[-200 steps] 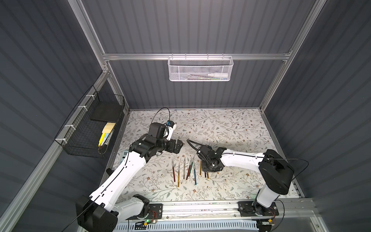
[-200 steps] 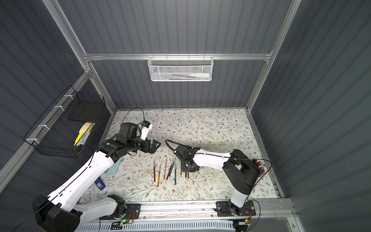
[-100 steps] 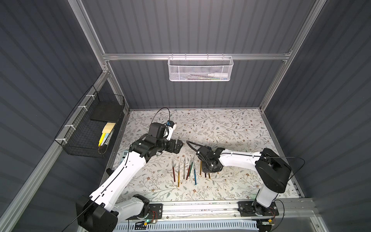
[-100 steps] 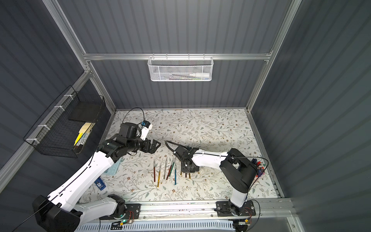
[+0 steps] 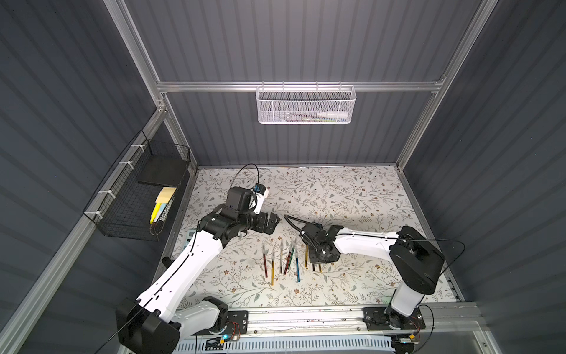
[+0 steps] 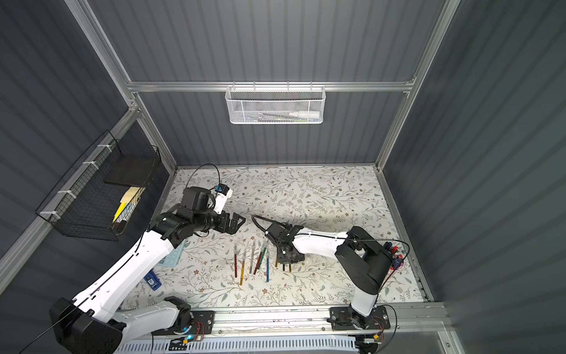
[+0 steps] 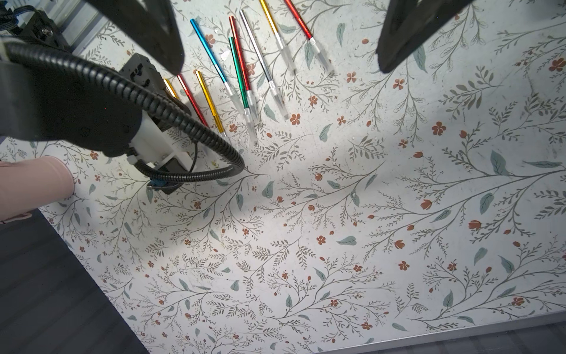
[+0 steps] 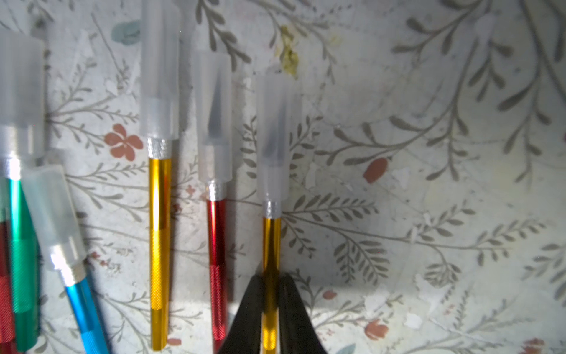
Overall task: Remove protective caps from carving knives
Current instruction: Pick up the carving knife from the center of the board.
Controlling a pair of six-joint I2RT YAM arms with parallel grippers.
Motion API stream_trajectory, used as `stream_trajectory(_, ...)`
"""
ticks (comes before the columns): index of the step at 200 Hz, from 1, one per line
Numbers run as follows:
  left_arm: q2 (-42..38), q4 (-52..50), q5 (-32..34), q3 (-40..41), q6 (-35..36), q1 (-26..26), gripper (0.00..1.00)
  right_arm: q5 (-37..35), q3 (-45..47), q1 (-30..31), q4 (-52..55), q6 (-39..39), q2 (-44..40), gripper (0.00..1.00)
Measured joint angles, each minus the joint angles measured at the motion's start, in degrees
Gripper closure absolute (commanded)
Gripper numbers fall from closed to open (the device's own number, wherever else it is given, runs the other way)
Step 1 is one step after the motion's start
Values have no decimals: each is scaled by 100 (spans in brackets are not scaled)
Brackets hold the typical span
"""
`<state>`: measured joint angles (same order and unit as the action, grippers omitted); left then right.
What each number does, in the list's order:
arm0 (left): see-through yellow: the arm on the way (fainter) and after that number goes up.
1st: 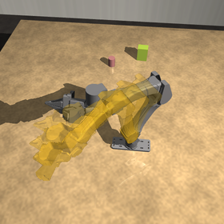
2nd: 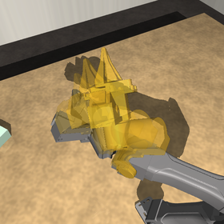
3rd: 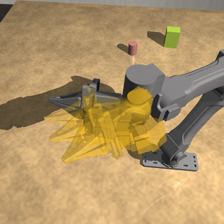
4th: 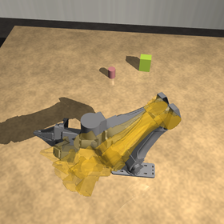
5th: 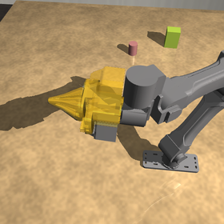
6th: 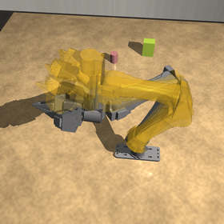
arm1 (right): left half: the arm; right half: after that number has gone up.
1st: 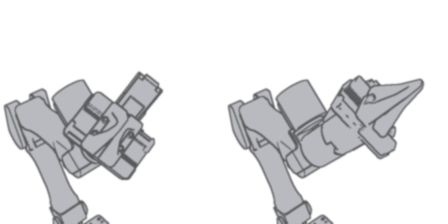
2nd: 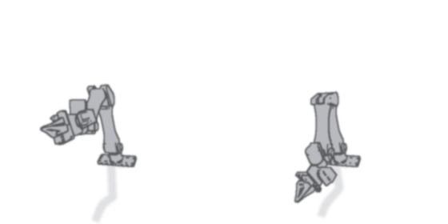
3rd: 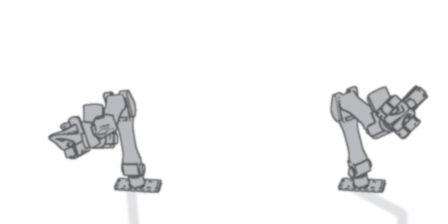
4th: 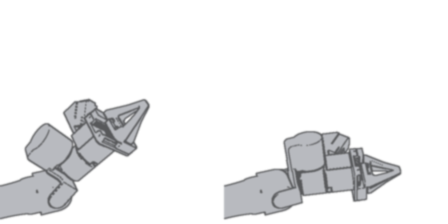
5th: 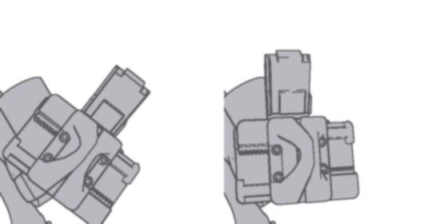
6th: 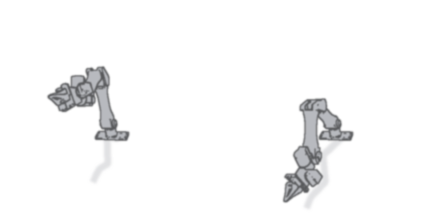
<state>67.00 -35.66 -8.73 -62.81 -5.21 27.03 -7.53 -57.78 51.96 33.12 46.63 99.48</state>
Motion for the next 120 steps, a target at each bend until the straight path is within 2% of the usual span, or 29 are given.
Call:
stream_trajectory(74, 245, 334, -643, 2, -562, -13, 2, 81, 706, -114, -461, -645, -1047, 86)
stream_trajectory(120, 673, 1353, -1510, 339, -1394, -13, 5, 490, 1165, -498, -595, -1040, -2050, 86)
